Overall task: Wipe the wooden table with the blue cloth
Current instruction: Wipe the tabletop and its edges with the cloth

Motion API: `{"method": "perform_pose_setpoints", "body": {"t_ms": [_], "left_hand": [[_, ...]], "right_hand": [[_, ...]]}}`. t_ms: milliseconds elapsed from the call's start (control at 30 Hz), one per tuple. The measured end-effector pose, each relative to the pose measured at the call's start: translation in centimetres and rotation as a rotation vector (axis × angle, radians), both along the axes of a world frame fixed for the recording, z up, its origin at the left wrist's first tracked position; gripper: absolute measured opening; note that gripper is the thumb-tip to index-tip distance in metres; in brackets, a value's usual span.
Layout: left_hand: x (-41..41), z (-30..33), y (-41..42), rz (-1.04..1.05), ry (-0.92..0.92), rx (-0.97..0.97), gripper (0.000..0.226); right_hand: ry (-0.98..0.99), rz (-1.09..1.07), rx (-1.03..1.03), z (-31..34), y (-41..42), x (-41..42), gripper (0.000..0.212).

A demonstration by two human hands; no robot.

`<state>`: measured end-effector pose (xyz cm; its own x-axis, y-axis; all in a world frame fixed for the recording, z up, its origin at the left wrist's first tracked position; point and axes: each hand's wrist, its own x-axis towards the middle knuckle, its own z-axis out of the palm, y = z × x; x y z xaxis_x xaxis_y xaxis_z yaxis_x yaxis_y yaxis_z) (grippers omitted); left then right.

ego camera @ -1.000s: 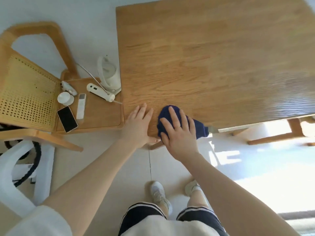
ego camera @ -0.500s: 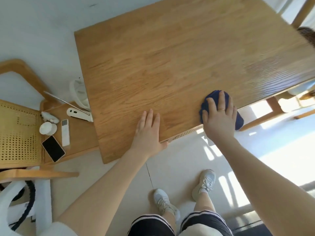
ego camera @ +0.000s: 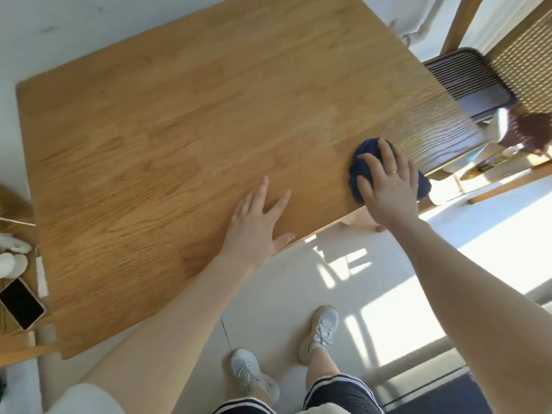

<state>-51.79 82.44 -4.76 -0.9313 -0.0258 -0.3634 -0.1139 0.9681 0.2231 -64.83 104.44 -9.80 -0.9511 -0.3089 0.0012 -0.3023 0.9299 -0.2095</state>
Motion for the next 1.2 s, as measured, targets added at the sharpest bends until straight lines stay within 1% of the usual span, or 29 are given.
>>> {"method": "perform_pose_setpoints", "body": {"t_ms": [100,167,300,367,433,467,533,567,633,733,767,833,900,933,1000,1067,1100,1133,1200], "left_hand": [[-1.1,-0.1,1.6,0.015,-0.018,-0.059,0.076],[-1.4,0.1,2.4,0.029,-0.067,-0.112,0.074],[-3.2,1.7,3.6,0.099,-0.151,-0.146,0.068],[-4.3,2.6,4.3,0.136,-0.132,-0.149,0.061],[-5.2,3.0,5.2,0.126,-0.067,-0.197,0.052],[-5.6,2.9,5.8,0.096,-0.028,-0.237,0.048],[-6.4,2.5,7.1,0.038,0.038,-0.252,0.046],[-7.0,2.2,7.7,0.018,0.058,-0.221,0.048],[-8.4,1.8,8.9,-0.023,0.078,-0.139,0.054],[-10.9,1.6,10.4,-0.075,0.084,-0.036,0.060],[-11.7,1.5,10.9,-0.086,0.088,-0.009,0.061],[-13.4,1.5,11.7,-0.095,0.094,0.033,0.059],[-15.4,1.9,12.1,-0.096,0.091,0.055,0.054],[-16.5,2.1,12.1,-0.091,0.089,0.054,0.051],[-18.6,2.4,11.8,-0.091,0.070,0.044,0.051],[-20.3,2.3,11.6,-0.123,0.029,0.014,0.064],[-21.0,2.2,11.6,-0.141,0.014,-0.002,0.072],[-21.7,2.0,11.7,-0.155,0.006,-0.020,0.079],[-22.7,1.5,12.3,-0.166,-0.025,-0.054,0.093]], "right_hand": [[-0.033,-0.141,-0.040,0.7,1.2,-2.4,0.051],[-0.020,-0.124,-0.056,0.7,0.4,-1.4,0.049],[0.024,0.193,-0.040,-0.1,-0.7,2.5,0.042],[0.026,0.311,-0.049,-0.3,0.1,1.8,0.038],[0.022,0.341,-0.051,-0.1,1.8,-0.5,0.041],[0.010,0.276,-0.055,0.0,3.0,-2.0,0.044],[-0.022,0.058,-0.067,0.3,5.8,-5.2,0.052],[-0.031,-0.027,-0.066,0.5,7.2,-6.7,0.054],[-0.051,-0.107,-0.064,0.8,8.8,-8.4,0.050],[-0.035,-0.125,-0.059,0.8,7.8,-6.8,0.043],[-0.009,-0.078,-0.041,0.5,7.1,-5.3,0.043],[0.016,0.081,0.009,0.2,6.5,-2.9,0.044],[-0.004,0.153,0.041,0.5,7.3,-3.6,0.045],[-0.009,0.124,0.045,0.7,7.8,-5.0,0.047],[-0.027,-0.055,-0.001,1.0,8.7,-9.0,0.048],[-0.082,-0.275,-0.052,1.0,9.5,-12.8,0.047],[-0.098,-0.327,-0.075,1.0,9.9,-14.3,0.048],[-0.107,-0.331,-0.111,1.1,10.3,-15.4,0.049],[-0.107,-0.245,-0.142,1.1,11.5,-15.9,0.050]]}}
